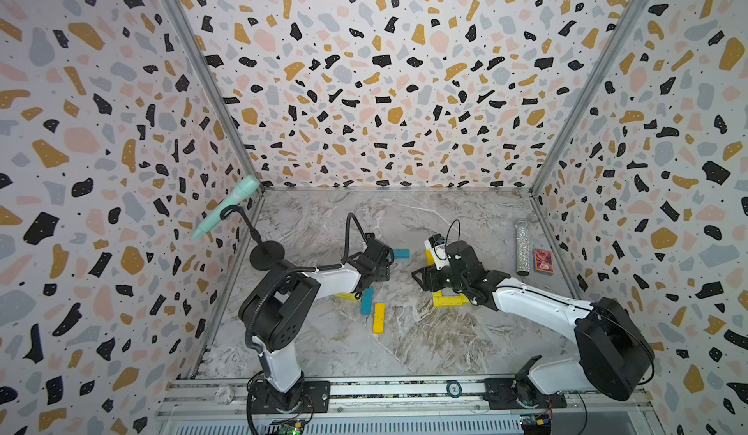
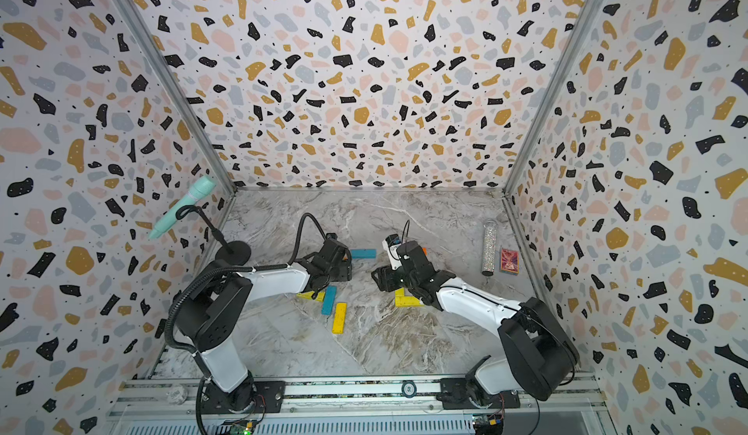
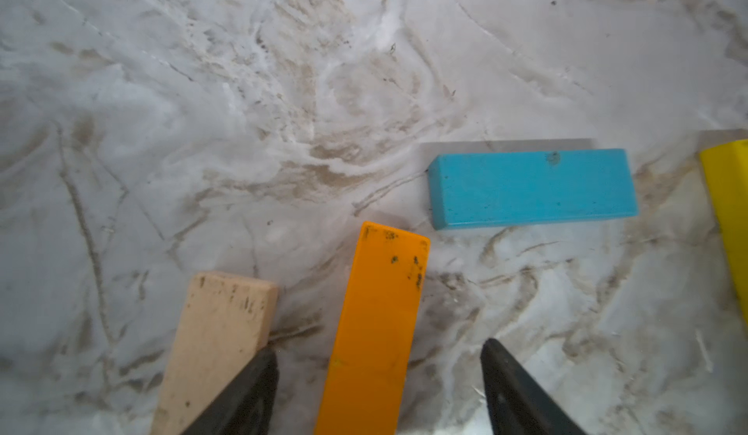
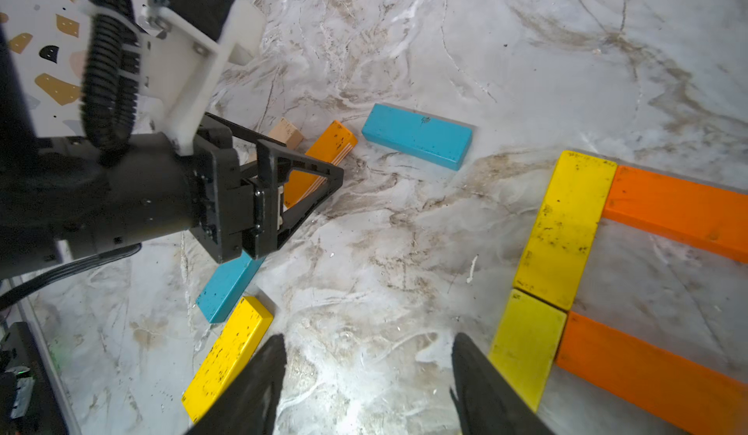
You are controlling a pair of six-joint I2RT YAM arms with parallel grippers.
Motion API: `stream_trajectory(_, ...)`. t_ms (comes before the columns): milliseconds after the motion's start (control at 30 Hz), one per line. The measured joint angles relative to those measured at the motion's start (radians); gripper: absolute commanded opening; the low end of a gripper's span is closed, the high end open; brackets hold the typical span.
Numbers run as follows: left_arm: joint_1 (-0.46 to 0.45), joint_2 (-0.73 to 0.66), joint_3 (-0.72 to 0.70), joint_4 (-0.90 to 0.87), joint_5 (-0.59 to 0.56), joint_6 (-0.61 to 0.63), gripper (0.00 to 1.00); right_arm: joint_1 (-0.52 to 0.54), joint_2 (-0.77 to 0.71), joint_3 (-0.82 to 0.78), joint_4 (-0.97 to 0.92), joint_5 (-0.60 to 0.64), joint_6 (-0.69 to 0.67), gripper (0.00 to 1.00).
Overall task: Assemble the number 6 with building blocks
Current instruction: Assemble the building block at the center of the board.
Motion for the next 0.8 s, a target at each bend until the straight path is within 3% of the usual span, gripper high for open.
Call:
stream_trajectory(233,0.0,0.043,0.04,-0.051,-0.033,0.051,0.63,-0.003,0.0,-0.003,-0.002,0.0,-0.006,0.66)
stream_trajectory(500,0.0,0.066,0.069,-0.06,-0.058,0.087,0.35,-0.008,0.0,-0.006,-0.002,0.0,-0.007,0.66)
stream_trajectory(800,0.045,0.073,0.076,-0.029,-0.008,0.087,0.21,-0.014,0.001,-0.009,-0.003,0.0,-0.016,0.66)
